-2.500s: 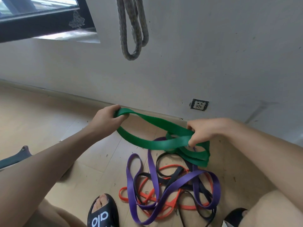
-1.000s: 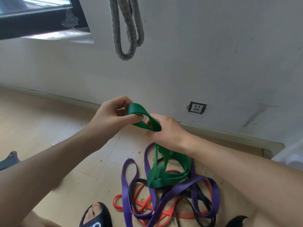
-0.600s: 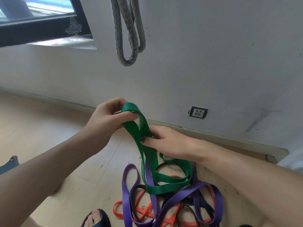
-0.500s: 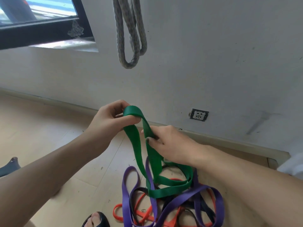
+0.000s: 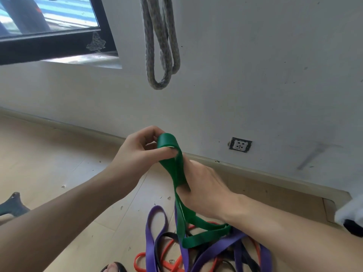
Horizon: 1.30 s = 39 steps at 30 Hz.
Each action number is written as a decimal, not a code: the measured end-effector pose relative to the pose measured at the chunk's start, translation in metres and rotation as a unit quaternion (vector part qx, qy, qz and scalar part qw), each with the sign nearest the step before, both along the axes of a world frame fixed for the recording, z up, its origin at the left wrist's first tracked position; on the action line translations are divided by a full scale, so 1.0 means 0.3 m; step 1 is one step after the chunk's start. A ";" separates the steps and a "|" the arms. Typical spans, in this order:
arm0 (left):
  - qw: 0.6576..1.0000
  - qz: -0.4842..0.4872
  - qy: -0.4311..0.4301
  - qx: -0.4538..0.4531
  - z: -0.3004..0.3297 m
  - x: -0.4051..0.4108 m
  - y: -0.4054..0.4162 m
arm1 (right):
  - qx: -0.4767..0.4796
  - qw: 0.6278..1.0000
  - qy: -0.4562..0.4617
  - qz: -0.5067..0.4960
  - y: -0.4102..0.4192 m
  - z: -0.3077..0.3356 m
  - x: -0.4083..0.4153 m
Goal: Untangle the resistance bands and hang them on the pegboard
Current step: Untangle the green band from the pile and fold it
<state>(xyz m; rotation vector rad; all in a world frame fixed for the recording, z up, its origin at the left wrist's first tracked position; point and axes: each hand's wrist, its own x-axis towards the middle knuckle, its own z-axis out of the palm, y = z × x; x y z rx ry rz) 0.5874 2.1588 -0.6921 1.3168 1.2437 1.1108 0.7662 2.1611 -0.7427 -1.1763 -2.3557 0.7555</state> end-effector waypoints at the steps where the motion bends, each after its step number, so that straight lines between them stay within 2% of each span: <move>1: 1.000 -0.001 -0.006 -0.001 0.000 -0.003 0.001 | -0.029 1.000 0.010 0.001 0.000 0.001 -0.003; 4: 1.000 0.003 -0.024 0.001 0.003 -0.005 0.003 | -0.123 0.991 0.053 -0.001 0.002 0.006 -0.014; 6: 1.000 0.006 -0.023 0.002 0.002 -0.005 0.004 | -0.134 0.989 0.058 -0.012 0.002 0.008 -0.016; 8: 1.000 0.007 -0.023 -0.004 0.003 -0.004 0.002 | -0.099 0.993 0.056 -0.024 0.001 0.000 -0.011; 11: 1.000 -0.003 -0.016 -0.013 0.009 -0.014 0.003 | 0.002 0.999 0.013 -0.038 0.014 -0.010 0.001; 15: 0.999 -0.029 -0.006 -0.028 0.012 -0.062 0.017 | 0.040 0.997 -0.021 -0.066 0.071 0.028 0.039; 16: 0.999 -0.039 0.016 -0.025 0.012 -0.076 0.019 | 0.040 0.997 -0.016 -0.069 0.086 0.041 0.054; 18: 0.991 -0.068 0.112 0.004 0.008 -0.104 0.022 | -0.003 0.998 0.007 -0.064 0.108 0.054 0.080; 20: 0.971 -0.103 0.212 0.036 -0.001 -0.122 0.020 | -0.087 0.995 0.019 -0.045 0.113 0.063 0.103; 22: 0.941 -0.139 0.301 0.060 -0.010 -0.148 0.022 | -0.117 0.993 -0.018 -0.027 0.122 0.064 0.121; 26: 0.860 -0.193 0.463 0.093 -0.033 -0.177 0.045 | -0.106 0.991 -0.070 -0.032 0.134 0.085 0.146; 29: 0.794 -0.232 0.546 0.131 -0.061 -0.132 0.029 | -0.084 0.994 -0.068 -0.026 0.117 0.094 0.133; 30: 0.782 -0.238 0.559 0.141 -0.073 -0.104 0.017 | -0.081 0.994 -0.065 -0.026 0.109 0.092 0.125; 33: 0.792 -0.239 0.535 0.170 -0.101 -0.014 -0.021 | -0.088 0.995 -0.053 -0.007 0.089 0.076 0.100; 39: 0.855 -0.247 0.423 0.169 -0.108 0.047 -0.032 | -0.134 0.991 -0.001 0.018 0.076 0.067 0.103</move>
